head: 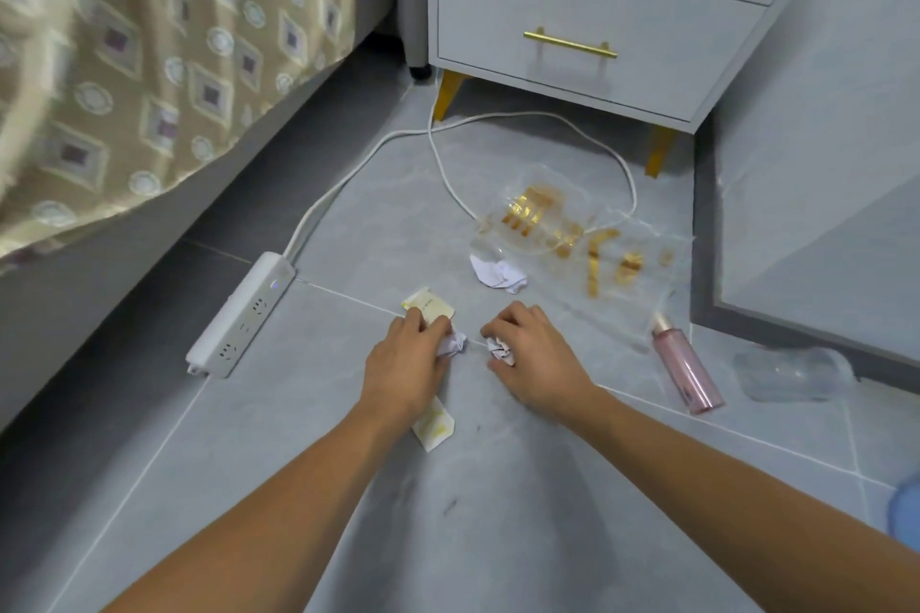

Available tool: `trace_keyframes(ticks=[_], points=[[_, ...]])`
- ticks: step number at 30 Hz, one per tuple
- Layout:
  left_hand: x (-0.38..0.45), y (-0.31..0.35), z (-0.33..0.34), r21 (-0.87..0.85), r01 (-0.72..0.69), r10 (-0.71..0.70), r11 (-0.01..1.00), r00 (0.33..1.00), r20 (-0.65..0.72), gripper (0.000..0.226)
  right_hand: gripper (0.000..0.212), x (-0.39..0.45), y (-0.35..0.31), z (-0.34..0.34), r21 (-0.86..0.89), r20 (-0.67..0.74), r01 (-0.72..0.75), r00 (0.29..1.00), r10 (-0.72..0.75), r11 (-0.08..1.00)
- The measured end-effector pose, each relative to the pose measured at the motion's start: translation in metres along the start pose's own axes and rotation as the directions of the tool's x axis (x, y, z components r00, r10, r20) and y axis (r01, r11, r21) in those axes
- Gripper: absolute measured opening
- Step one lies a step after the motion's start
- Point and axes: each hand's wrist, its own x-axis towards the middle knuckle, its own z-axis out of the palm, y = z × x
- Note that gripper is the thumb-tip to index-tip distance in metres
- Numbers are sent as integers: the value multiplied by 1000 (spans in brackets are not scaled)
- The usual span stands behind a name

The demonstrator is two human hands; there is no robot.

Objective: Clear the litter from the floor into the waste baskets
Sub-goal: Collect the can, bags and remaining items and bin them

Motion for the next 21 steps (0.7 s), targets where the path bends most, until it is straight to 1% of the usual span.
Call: trace_keyframes(ticks=[2,7,9,12,14,17,19,21], points=[[-7,0,0,-25,-31,30,999,999,-29,15,39,-8,4,-6,26,-17,-12,1000,12,1000],[-28,19,-15,-55,-120,113,991,988,-109,14,46,-35,10,-36,118,-124,-77,988,91,990],[-32,42,-23,-101,-158,146,982,982,-123,13,46,-54,11,-55,148,-164,-96,979,121,984],[-29,96,-30,-152,-286,269,946,955,-126,12,44,-92,17,-91,166,-236,-141,955,178,976],[-29,139,-35,-206,-373,353,904,927,-129,12,44,-125,23,-117,167,-303,-188,924,232,968],[-38,207,-40,-291,-489,466,822,872,-151,15,40,-184,33,-156,197,-407,-256,857,316,947],[-51,253,-40,-337,-561,543,756,825,-157,17,38,-231,41,-181,195,-469,-329,796,383,924],[-70,297,-38,-361,-631,621,687,767,-159,16,42,-280,49,-204,184,-528,-404,728,437,896]])
